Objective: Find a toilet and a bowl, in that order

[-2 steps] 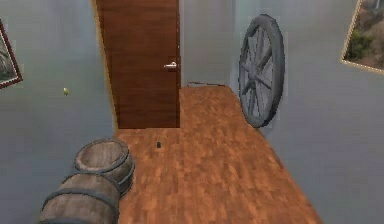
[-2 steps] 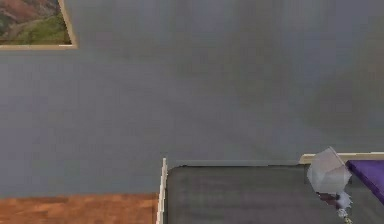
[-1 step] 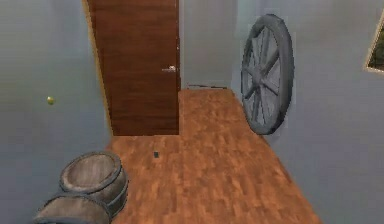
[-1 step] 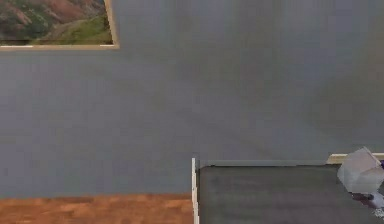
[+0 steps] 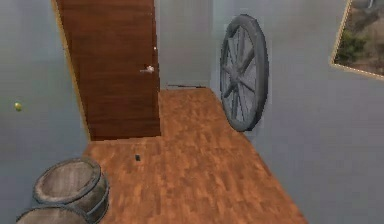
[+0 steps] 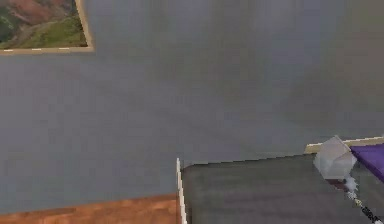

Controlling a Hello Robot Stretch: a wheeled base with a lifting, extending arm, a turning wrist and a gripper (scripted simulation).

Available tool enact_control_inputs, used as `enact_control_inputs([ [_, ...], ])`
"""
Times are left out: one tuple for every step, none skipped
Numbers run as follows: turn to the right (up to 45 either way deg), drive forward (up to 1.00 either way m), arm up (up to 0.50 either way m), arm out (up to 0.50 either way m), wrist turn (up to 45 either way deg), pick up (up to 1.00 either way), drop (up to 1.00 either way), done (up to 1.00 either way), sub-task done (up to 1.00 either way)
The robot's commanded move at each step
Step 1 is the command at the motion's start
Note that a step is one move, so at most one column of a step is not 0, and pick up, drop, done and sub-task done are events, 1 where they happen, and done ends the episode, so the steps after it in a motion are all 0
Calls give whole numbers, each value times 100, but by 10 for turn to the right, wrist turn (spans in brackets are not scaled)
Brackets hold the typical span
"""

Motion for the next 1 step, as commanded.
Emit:
enact_control_inputs([
  [0, 100, 0, 0, 0, 0, 0, 0, 0],
])
